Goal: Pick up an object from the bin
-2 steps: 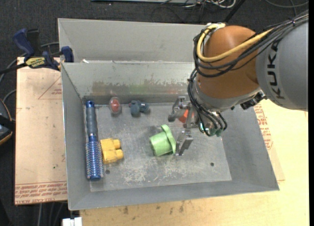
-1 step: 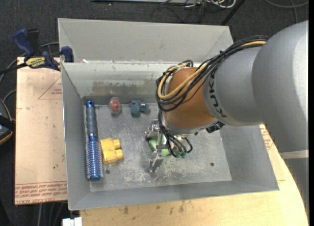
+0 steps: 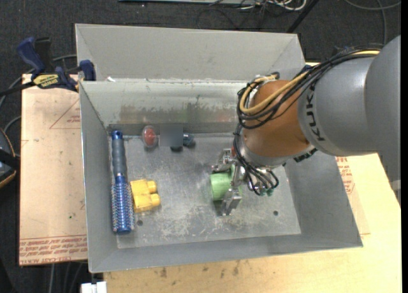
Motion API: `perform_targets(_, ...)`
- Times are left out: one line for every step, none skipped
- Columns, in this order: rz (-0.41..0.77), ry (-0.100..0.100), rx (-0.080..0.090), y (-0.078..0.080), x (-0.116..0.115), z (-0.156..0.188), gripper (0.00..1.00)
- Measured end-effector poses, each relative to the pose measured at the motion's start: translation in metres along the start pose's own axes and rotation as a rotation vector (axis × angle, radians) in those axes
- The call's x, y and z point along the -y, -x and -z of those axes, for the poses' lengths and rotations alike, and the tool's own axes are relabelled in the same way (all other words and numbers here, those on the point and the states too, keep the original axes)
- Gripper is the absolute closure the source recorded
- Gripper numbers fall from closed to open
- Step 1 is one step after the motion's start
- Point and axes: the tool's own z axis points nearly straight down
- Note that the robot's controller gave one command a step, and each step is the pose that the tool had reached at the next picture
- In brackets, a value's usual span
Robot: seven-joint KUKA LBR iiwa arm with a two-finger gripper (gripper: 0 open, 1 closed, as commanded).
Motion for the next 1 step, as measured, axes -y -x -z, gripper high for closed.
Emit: perform_targets(0.002, 0.002, 0.003, 0.0008, -0.0029, 0.001, 1.0)
